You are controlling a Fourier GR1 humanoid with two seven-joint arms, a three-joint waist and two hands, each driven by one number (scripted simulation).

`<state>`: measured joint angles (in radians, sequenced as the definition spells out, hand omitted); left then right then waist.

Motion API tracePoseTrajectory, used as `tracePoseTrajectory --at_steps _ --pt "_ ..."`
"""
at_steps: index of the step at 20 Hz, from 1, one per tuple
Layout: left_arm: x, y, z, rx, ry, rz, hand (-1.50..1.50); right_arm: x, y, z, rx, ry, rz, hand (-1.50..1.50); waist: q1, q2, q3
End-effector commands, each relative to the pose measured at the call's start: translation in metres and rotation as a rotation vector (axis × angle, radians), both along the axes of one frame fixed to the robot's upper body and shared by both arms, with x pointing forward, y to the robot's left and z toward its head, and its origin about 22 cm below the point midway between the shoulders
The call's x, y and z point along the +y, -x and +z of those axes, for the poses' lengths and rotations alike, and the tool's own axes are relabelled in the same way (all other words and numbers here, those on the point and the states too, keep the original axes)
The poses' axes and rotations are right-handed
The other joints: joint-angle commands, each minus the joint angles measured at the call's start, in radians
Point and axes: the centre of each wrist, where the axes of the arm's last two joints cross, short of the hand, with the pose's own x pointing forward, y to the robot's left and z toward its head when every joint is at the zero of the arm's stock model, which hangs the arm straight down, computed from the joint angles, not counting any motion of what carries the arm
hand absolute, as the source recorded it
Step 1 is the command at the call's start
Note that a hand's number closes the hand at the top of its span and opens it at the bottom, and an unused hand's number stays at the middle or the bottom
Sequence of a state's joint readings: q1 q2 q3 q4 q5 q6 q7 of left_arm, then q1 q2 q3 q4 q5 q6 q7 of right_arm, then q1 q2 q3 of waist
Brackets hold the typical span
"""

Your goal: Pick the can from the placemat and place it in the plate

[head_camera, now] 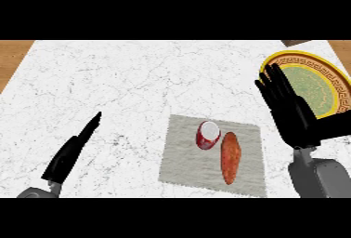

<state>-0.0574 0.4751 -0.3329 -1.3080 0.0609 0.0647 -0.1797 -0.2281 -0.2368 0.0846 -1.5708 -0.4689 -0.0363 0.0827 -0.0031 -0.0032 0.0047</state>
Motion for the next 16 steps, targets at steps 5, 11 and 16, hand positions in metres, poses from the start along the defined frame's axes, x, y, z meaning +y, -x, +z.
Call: tracePoseTrajectory --at_steps 5,11,16 --pt "-0.026 0.003 -0.022 0.216 0.235 0.245 0.0 -0.024 -0.05 0.101 -0.332 0.181 0.115 1.5 0.049 0.016 -0.004" --pt "-0.061 0.002 -0.01 0.265 0.377 0.26 0.0 -0.049 -0.067 0.055 -0.332 0.477 -0.237 -1.5 0.05 0.017 -0.002" --pt "-0.037 0.003 0.008 0.283 0.386 0.306 0.0 -0.061 -0.061 0.019 -0.413 0.386 -0.13 -1.5 0.017 0.005 -0.004"
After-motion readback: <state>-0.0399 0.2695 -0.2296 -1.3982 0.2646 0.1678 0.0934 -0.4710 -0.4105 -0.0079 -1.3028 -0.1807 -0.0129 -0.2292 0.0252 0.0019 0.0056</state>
